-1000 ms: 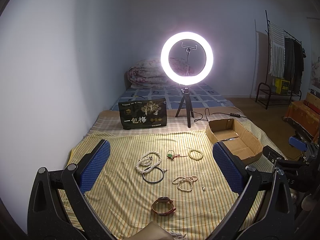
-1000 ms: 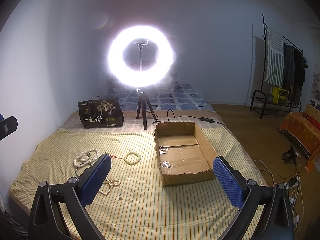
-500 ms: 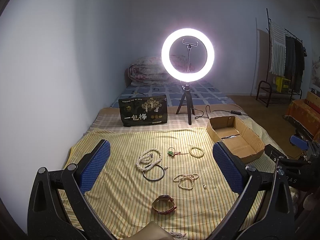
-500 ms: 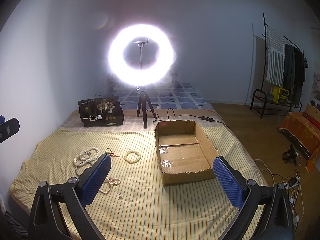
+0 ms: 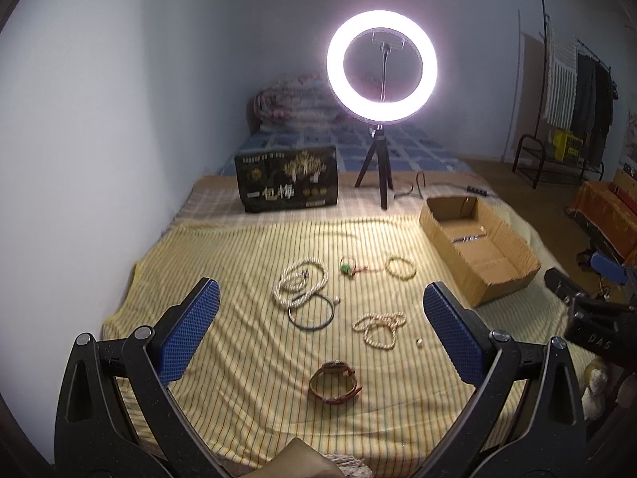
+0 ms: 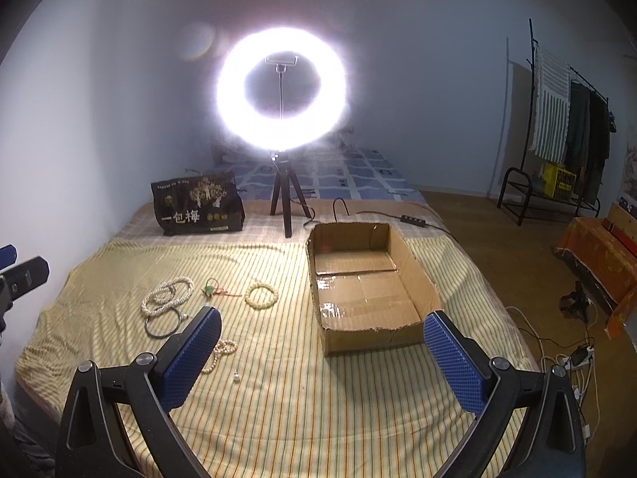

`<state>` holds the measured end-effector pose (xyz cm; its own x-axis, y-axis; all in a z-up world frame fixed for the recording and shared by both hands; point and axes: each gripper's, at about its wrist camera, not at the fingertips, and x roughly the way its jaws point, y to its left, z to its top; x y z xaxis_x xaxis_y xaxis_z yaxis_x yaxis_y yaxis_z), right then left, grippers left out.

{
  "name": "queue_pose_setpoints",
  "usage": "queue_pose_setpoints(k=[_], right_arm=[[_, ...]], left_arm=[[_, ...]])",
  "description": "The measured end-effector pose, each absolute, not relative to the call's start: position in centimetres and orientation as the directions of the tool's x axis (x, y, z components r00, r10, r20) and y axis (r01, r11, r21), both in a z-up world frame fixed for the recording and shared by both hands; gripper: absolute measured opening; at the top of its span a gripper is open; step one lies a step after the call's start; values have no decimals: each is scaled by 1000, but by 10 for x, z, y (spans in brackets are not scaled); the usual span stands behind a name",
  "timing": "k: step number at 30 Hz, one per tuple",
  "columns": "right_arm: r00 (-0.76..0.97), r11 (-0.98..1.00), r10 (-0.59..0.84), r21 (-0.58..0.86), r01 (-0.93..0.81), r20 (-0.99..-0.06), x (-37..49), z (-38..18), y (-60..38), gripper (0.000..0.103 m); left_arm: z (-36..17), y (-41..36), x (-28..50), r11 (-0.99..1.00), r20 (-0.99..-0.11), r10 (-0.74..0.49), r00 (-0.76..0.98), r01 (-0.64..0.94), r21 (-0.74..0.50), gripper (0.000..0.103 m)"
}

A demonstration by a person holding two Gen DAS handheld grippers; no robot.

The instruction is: Organize jewelry

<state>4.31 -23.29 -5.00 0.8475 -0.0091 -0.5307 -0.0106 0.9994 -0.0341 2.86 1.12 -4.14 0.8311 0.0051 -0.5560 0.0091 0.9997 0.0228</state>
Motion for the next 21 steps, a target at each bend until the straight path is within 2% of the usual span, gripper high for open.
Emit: queue_pose_setpoints(k=[5,10,13,18,21], right_arm=[[831,999,-12,-32,-8,-556,47,-54,-232,103],[813,999,-18,-40,-7,-582,51,-59,-229,103],[787,999,-5,-31,-19,-617,56,-63,-226,103],[723,998,51,5,-65,-689,65,-77,-223,103],[702,996,55,-6,-84,-710,74,-84,-220,103]], left_arm=[[-50,17,42,999,-626,-15,780,39,25,103],[-57,22,51,996,-643,-19,766,74,59,103],[-61,26,55,988,-637,20,771,83,131,103],[-76,40,64,995,-679,-40,733,92,40,103],[-86,53,73,999,-712,-31,702,53,9,103]])
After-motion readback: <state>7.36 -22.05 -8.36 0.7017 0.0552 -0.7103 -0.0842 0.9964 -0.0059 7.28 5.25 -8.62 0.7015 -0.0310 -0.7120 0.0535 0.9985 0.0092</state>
